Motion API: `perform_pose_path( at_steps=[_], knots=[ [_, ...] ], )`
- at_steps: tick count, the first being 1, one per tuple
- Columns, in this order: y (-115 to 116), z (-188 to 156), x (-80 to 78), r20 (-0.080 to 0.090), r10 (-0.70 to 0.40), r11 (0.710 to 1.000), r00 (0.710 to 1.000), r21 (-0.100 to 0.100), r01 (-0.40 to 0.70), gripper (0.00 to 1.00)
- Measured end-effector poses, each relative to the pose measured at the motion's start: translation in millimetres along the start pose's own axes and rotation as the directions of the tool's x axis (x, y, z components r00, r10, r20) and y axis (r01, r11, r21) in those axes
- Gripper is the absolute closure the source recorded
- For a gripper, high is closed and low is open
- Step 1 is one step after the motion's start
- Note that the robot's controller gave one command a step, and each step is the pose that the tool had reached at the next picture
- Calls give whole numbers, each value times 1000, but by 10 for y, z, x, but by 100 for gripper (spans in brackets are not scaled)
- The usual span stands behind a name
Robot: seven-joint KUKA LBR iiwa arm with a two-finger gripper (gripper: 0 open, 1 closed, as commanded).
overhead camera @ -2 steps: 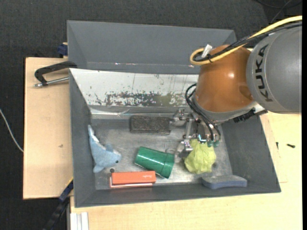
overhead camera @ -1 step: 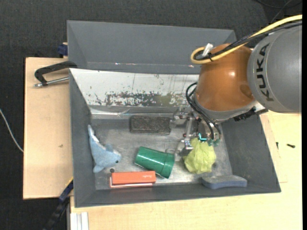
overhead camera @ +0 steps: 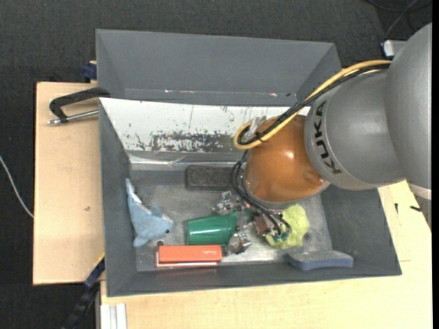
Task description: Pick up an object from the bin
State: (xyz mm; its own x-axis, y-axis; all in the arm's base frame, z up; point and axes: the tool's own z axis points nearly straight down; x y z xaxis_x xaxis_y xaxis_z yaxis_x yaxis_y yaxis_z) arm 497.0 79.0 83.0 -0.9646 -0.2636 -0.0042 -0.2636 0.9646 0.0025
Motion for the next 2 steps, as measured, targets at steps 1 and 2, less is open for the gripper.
perform_pose_path(
  at_steps=[1, 2],
  knots=[
    [0, 0, 0, 0, 1, 1000, 1000, 0, -1, 100],
    [67, -1385, -77, 2, 0, 1000, 1000, 2, 0, 100]
  ],
)
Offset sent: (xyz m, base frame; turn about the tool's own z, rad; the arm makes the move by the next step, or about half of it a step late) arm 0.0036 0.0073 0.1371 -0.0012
